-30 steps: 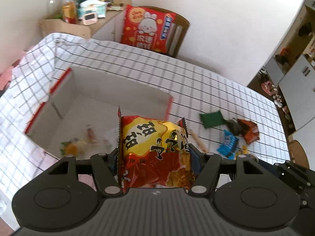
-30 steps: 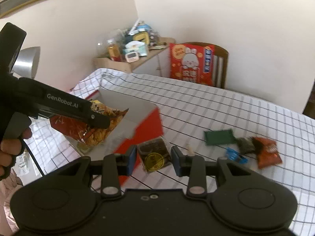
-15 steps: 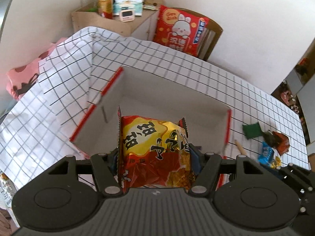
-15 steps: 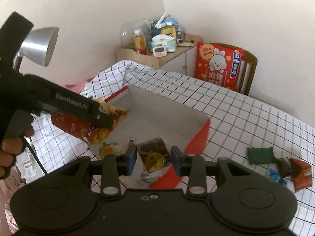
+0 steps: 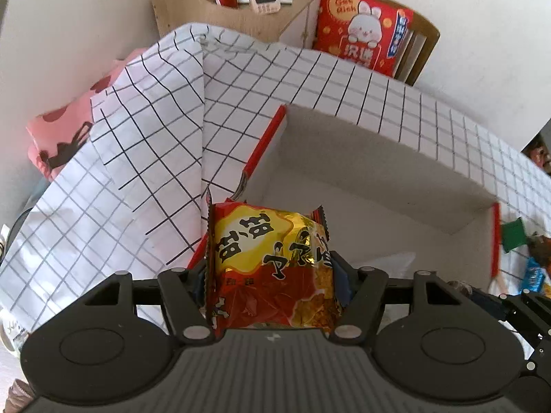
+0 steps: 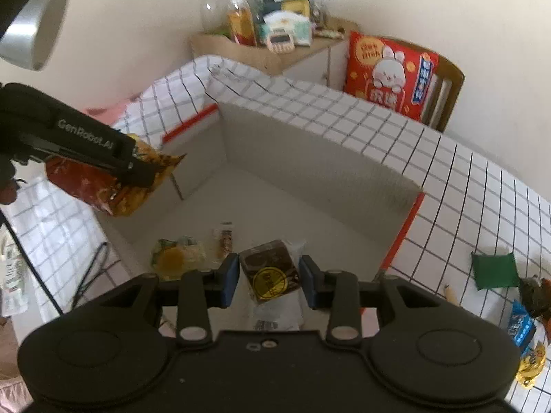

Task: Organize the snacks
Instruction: 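Carry the chip bag and chocolate square with both tools over the box, then open both tools to drop the chip bag and chocolate into the box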

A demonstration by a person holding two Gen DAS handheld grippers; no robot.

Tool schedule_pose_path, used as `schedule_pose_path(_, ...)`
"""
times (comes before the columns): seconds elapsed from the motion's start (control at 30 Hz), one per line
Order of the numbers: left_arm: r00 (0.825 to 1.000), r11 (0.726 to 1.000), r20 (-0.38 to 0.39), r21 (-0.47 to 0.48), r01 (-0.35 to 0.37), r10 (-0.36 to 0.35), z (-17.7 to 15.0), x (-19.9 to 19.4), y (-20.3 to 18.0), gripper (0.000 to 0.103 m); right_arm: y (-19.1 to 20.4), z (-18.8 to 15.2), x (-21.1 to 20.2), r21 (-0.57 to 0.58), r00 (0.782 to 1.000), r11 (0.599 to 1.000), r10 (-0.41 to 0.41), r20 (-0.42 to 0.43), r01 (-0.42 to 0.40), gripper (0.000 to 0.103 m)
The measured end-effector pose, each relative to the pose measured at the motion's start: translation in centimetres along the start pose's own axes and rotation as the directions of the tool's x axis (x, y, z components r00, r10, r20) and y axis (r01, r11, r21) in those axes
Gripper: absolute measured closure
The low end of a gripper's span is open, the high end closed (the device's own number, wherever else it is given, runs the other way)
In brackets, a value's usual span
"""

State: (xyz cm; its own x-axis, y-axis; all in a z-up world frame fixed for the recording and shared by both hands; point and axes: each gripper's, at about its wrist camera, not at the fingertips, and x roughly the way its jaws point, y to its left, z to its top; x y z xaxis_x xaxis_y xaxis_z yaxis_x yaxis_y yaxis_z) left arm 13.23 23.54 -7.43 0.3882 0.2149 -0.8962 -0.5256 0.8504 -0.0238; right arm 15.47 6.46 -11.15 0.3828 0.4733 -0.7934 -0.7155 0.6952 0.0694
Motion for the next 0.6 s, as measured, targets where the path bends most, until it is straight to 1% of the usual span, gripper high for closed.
schedule_pose_path(0.1, 1.0, 1.0, -0.012, 0.021, -0.005, 0.005, 0.2, 1.4, -0.5, 0.037, 0.2, 0.1, 1.4, -0.005, 1.0, 1.0, -0.014, -0.027, 0.014, 0.067)
schedule_pose_path(0.17, 1.0, 0.999, -0.016, 0.043, -0.006, 0.007, 0.2, 2.3, -1.1, 0.037, 0.2, 0.2, 2.2, -0.004, 0.999, 1.0, -0.009, -0.044, 0.008, 0.067)
schedule_pose_path(0.23, 1.0, 0.997, -0.028, 0.077, -0.005, 0.007, 0.0, 3.1, -1.8, 0.036, 0.3, 0.2, 2.8, -0.01, 0.998, 1.0, -0.013, -0.057, 0.012, 0.067)
schedule_pose_path(0.37, 0.999, 0.994, -0.051, 0.111, -0.005, 0.011, -0.2, 4.8, -2.7, 0.036, 0.5, -0.1, 3.7, -0.021, 0.996, 1.0, -0.018, -0.083, 0.017, 0.067)
schedule_pose_path(0.5, 0.997, 0.993, -0.081, 0.12, -0.004, 0.014, -0.4, 6.1, -3.1, 0.036, 0.7, -0.1, 4.5, -0.032, 0.994, 0.999, -0.024, -0.103, 0.021, 0.067)
schedule_pose_path(0.6, 0.996, 0.992, -0.09, 0.127, 0.006, 0.006, -0.5, 6.6, -3.2, 0.036, 0.8, -0.1, 4.9, -0.038, 0.993, 0.999, -0.022, -0.116, 0.018, 0.067)
